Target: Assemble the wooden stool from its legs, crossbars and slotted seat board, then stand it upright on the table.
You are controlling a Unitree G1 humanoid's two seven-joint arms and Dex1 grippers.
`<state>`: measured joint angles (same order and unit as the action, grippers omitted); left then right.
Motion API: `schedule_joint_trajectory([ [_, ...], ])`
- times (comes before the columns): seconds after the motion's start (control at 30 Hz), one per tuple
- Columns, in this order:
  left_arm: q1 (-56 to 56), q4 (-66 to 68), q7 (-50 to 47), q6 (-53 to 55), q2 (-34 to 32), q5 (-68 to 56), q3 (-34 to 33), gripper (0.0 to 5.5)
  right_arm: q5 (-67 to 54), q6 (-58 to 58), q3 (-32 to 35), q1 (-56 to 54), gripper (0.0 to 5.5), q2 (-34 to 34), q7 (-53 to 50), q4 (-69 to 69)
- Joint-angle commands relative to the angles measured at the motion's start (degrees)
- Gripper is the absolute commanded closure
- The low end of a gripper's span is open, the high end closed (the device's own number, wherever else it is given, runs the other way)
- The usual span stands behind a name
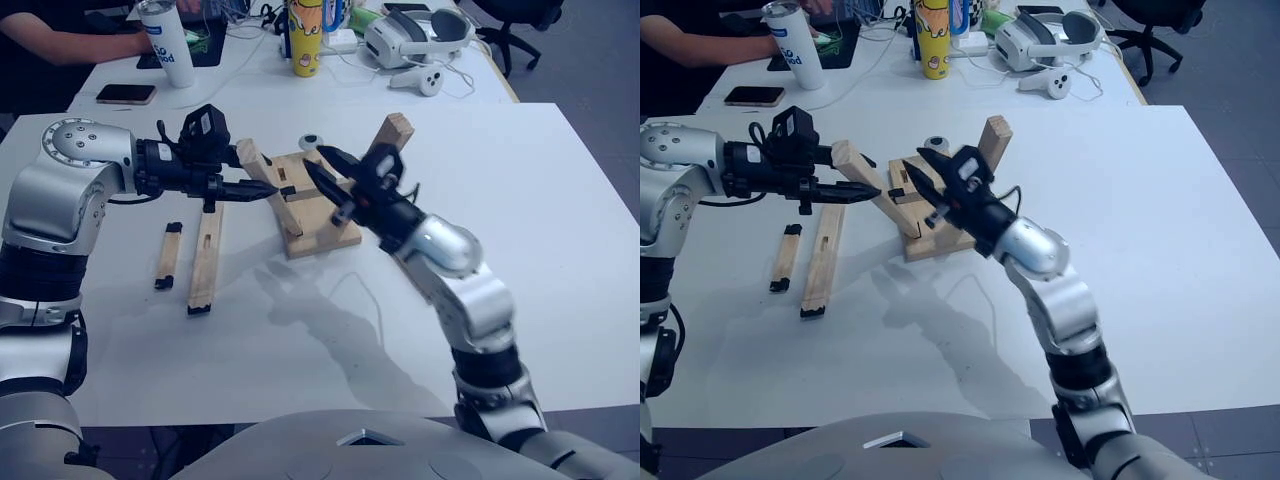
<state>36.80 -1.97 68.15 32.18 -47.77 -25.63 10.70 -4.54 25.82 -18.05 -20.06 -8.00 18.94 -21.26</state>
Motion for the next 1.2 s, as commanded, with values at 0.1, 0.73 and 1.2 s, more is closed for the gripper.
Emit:
schedule_joint_trajectory([
  [0.1, -2.0, 2.9, 3.3, 2.5, 2.4, 3.4, 7.4, 3.44, 9.4, -5.6, -3.5, -2.4, 5.35, 2.3, -6.1, 9.1],
  [0.73, -0.1, 6.8, 2.6, 1.0, 6.2, 6.0, 7.8, 3.44, 12.1, -24.6, 0.8, 0.6, 5.50, 3.7, -9.7, 0.9],
  [1.2, 1.2, 8.5, 3.0, 0.2, 5.9, 6.4, 6.6, 3.44, 1.4, -16.9, 3.4, 6.2, 5.50, 6.4, -3.0, 5.6],
])
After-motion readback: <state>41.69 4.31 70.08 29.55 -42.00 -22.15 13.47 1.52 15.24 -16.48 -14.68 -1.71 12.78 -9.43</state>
